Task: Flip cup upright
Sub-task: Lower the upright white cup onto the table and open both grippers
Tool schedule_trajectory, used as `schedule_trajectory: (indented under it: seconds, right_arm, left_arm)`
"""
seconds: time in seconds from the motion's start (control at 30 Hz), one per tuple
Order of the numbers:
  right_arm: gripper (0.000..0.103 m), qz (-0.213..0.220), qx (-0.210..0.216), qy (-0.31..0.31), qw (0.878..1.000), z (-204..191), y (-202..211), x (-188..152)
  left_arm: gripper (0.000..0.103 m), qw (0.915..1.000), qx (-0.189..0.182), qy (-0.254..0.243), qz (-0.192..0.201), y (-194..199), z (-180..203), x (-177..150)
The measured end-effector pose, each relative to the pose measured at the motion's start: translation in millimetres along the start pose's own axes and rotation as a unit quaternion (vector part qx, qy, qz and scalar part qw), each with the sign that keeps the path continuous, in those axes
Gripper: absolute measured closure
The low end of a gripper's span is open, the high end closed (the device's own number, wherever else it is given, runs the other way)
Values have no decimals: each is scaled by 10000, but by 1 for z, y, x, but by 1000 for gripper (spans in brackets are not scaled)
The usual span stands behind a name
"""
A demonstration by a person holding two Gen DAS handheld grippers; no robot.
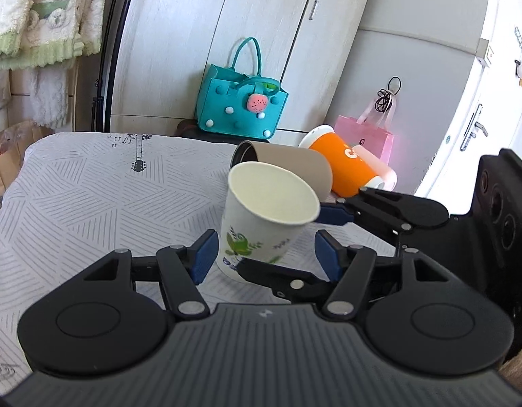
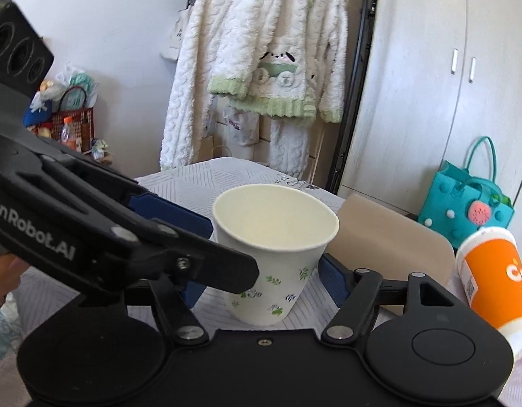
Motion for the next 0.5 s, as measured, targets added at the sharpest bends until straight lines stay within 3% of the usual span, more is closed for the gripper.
schedule_trajectory:
  seconds: [0.27, 0.5]
  right_arm:
    - [27, -8, -291, -488, 9984, 16, 37, -8]
    - [27, 423, -804, -600, 9941, 20, 89, -5]
  left_arm:
    - [38, 9988, 383, -168, 236, 25, 16, -3]
    - [33, 9929, 715, -584, 746, 67, 49, -6]
Point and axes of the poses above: each gripper's, at about its wrist camera, not at the fingertips, and y roughly against the way its jaws point, z to its right, x to its top, the point moved 8 cm from there along -y, roughly the way its jaws point, and after that the axes turned 10 degrees about -x, right-handed, at the moved point
